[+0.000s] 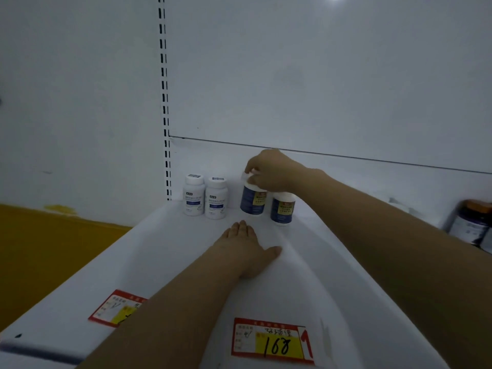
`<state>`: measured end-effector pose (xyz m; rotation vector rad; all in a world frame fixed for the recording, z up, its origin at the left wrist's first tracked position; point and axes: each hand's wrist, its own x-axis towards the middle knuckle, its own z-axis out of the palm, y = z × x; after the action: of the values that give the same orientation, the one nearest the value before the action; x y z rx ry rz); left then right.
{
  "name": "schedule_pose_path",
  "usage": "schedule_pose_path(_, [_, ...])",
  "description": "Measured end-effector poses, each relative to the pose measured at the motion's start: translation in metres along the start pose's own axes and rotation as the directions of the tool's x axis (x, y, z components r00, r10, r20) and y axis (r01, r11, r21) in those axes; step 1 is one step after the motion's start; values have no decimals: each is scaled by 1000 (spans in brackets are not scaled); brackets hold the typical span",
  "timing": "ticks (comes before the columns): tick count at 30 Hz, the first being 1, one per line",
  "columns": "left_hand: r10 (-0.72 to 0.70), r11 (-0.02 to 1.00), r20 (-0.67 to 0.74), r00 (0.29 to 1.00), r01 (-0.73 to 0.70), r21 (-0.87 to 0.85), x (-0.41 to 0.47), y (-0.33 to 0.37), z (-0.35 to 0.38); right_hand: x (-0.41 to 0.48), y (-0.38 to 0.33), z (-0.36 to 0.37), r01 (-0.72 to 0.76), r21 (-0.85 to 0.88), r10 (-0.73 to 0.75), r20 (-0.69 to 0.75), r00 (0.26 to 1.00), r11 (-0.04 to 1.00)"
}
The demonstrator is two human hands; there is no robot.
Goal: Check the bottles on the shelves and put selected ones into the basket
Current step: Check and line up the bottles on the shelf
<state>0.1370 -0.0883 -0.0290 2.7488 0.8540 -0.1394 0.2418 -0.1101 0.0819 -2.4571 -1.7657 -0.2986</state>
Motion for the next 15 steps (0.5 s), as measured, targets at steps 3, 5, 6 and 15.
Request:
schedule_pose_path(3, [20,990,-47,999,-26,-135,-5,7,-16,-15,0,-31,12,49,-9,-62,998,999])
schedule_pose_path(5, [8,956,-125,992,-45,-291,-9,10,-29,-27,1,-53,19,56,-13,-97,995,998])
schedule_pose_path(6, [-14,924,-161,987,-49,-380,-12,11,-37,-33,1,-63,16,66,-9,-111,994,998])
schedule_pose_path(15, [57,528,-388,920,-357,-770,-47,28,-72,-71,8,-98,-31,198,48,-84,995,980])
